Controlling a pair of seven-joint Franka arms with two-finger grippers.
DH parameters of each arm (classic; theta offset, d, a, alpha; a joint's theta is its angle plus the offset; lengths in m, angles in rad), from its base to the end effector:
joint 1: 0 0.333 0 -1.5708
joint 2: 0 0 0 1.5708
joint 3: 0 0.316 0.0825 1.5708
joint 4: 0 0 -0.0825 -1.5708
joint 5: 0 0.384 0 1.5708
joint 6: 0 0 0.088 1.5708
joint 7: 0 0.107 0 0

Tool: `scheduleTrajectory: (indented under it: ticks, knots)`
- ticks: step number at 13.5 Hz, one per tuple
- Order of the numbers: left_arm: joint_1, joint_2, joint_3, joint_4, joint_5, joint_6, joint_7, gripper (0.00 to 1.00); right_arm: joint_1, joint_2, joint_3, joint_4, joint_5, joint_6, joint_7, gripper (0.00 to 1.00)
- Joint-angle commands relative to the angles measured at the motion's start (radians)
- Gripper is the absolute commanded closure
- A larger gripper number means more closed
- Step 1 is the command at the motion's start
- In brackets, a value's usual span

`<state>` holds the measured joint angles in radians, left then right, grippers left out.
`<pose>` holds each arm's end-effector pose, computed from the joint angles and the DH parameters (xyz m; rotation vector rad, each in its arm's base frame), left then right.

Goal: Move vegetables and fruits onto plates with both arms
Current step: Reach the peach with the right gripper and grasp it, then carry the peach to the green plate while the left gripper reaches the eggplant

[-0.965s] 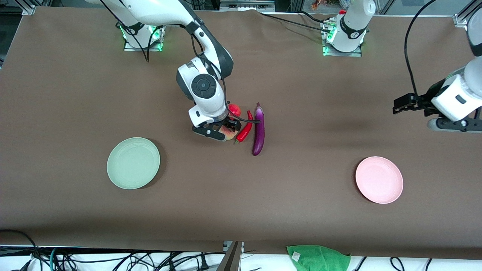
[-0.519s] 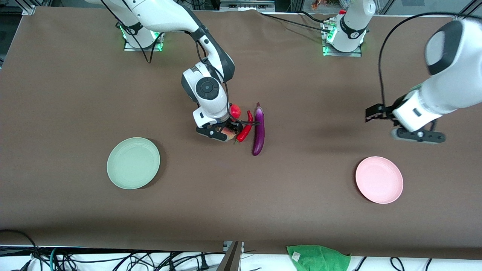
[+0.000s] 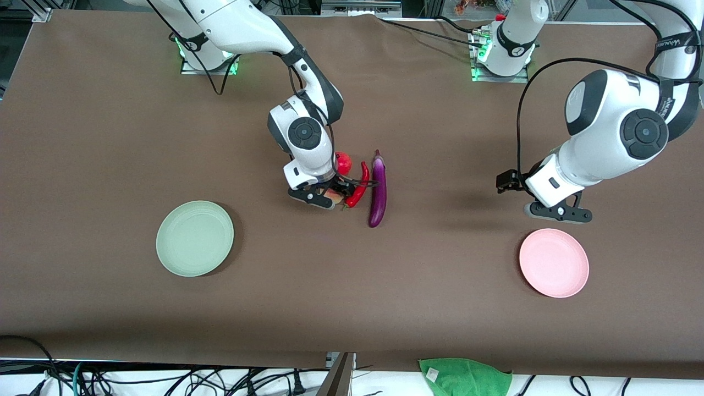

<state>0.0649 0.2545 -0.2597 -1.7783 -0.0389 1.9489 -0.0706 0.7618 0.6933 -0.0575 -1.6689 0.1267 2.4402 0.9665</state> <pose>0.6078 -0.1123 0.4118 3.0450 -0.1568 -0.1350 0.5228 0.4506 0.2090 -3.0048 0.5174 -0.0261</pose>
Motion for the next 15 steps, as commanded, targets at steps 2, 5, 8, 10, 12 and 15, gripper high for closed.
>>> scheduleTrajectory:
  ticks: [2, 5, 8, 10, 12, 15]
  knots:
    - [0.001, 0.002, -0.018, -0.036, -0.013, 0.057, -0.008, 0.00, 0.013, -0.005, -0.010, -0.020, 0.016, 0.025, 0.006, 0.26]
    - [0.001, 0.012, -0.023, -0.038, -0.013, 0.065, -0.024, 0.00, 0.010, -0.009, -0.010, -0.017, 0.016, 0.019, -0.006, 0.54]
    - [0.001, 0.019, -0.046, -0.039, -0.012, 0.076, -0.057, 0.00, 0.005, -0.018, -0.012, -0.011, 0.016, 0.013, -0.015, 0.63]
    - [0.001, 0.025, -0.053, -0.039, -0.012, 0.077, -0.080, 0.00, 0.001, -0.021, -0.013, 0.001, 0.014, -0.021, -0.020, 0.63]
    - [0.003, 0.028, -0.056, -0.039, -0.010, 0.079, -0.086, 0.00, -0.013, -0.040, -0.016, 0.020, 0.014, -0.076, -0.041, 0.63]
    - [0.003, 0.028, -0.058, -0.049, -0.010, 0.093, -0.086, 0.00, -0.059, -0.081, -0.015, 0.032, 0.016, -0.173, -0.118, 0.63]
